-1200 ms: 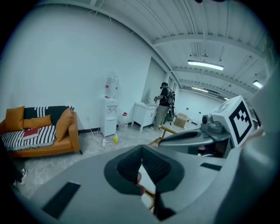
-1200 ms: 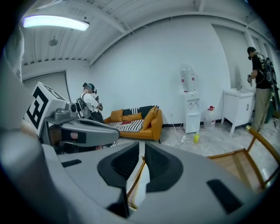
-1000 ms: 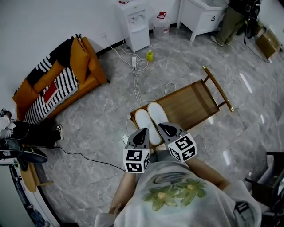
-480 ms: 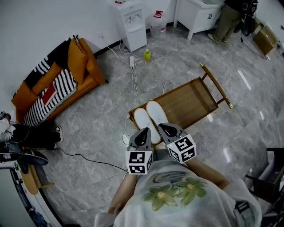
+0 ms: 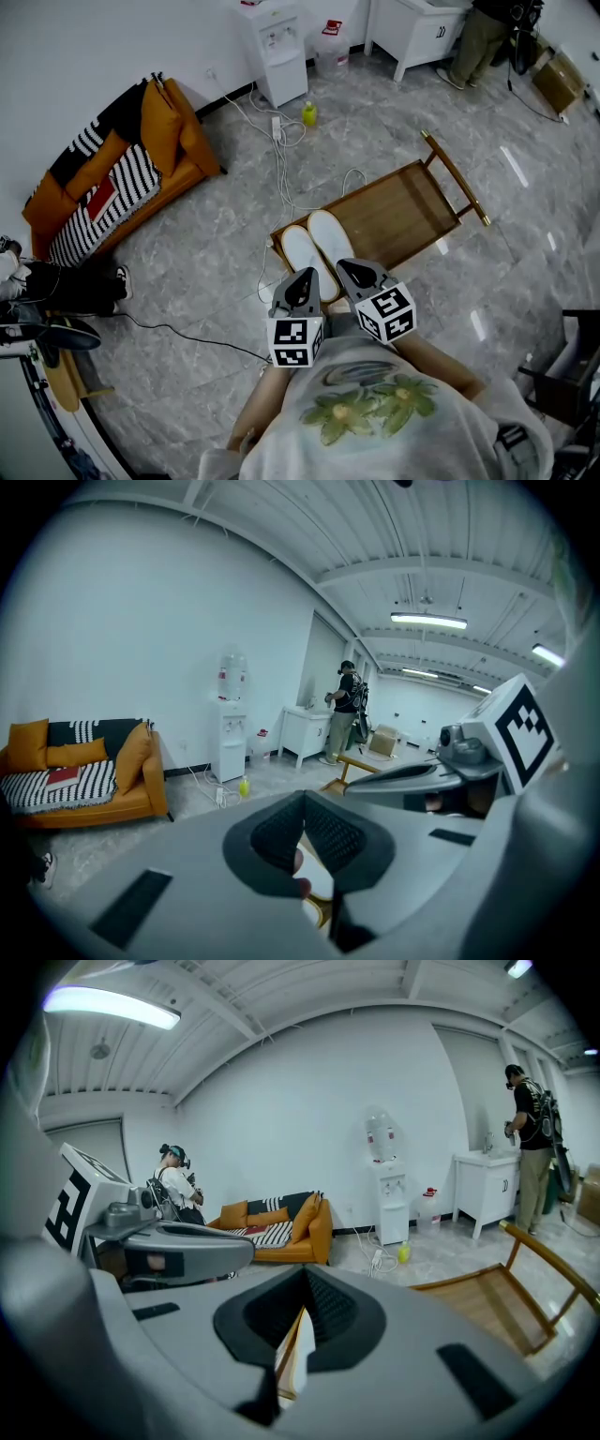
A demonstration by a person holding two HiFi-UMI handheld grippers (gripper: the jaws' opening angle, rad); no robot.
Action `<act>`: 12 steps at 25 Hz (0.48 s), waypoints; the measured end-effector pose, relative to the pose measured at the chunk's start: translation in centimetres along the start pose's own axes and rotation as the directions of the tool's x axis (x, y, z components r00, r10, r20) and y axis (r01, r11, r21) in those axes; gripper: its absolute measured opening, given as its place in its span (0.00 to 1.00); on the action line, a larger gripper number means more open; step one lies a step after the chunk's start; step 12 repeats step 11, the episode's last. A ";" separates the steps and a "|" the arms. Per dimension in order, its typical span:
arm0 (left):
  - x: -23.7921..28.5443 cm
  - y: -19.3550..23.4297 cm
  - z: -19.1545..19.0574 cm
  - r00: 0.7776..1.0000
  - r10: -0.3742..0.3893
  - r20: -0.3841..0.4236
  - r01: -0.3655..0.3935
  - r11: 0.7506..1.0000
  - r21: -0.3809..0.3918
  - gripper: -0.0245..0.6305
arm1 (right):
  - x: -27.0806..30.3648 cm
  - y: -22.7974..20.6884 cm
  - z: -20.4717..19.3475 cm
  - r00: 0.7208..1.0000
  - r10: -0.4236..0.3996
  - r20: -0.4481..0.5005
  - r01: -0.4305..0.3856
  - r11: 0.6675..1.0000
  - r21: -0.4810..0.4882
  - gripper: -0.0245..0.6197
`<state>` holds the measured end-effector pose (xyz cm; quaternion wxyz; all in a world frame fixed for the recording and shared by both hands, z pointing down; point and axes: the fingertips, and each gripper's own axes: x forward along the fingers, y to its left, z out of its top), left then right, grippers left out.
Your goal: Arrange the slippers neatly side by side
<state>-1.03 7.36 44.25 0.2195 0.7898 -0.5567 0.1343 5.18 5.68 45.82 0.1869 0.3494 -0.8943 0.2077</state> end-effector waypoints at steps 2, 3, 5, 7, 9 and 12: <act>-0.1 0.1 -0.1 1.000 -0.001 -0.001 0.001 1.000 -0.006 0.06 | 0.0 0.1 -0.2 1.000 0.000 -0.002 0.000 1.000 0.002 0.05; -0.1 0.1 -0.2 1.000 -0.002 -0.001 0.002 1.000 -0.008 0.06 | 0.0 0.2 -0.3 1.000 0.000 -0.003 0.000 1.000 0.003 0.05; -0.2 0.2 -0.5 1.000 -0.003 -0.005 0.003 1.000 -0.008 0.06 | 0.0 0.3 -0.5 1.000 0.001 -0.007 -0.001 1.000 0.004 0.05; -0.2 0.1 -0.8 1.000 -0.004 -0.010 0.004 1.000 -0.003 0.06 | 0.1 0.3 -0.6 1.000 0.000 -0.011 0.000 1.000 0.004 0.05; -0.2 0.0 -0.9 1.000 -0.006 -0.015 0.006 1.000 0.001 0.06 | 0.0 0.2 -0.6 1.000 -0.002 -0.012 0.003 1.000 0.004 0.05; -0.3 0.0 -1.0 1.000 -0.007 -0.018 0.008 1.000 0.005 0.06 | 0.0 0.0 -0.5 1.000 -0.006 -0.012 0.007 1.000 0.004 0.05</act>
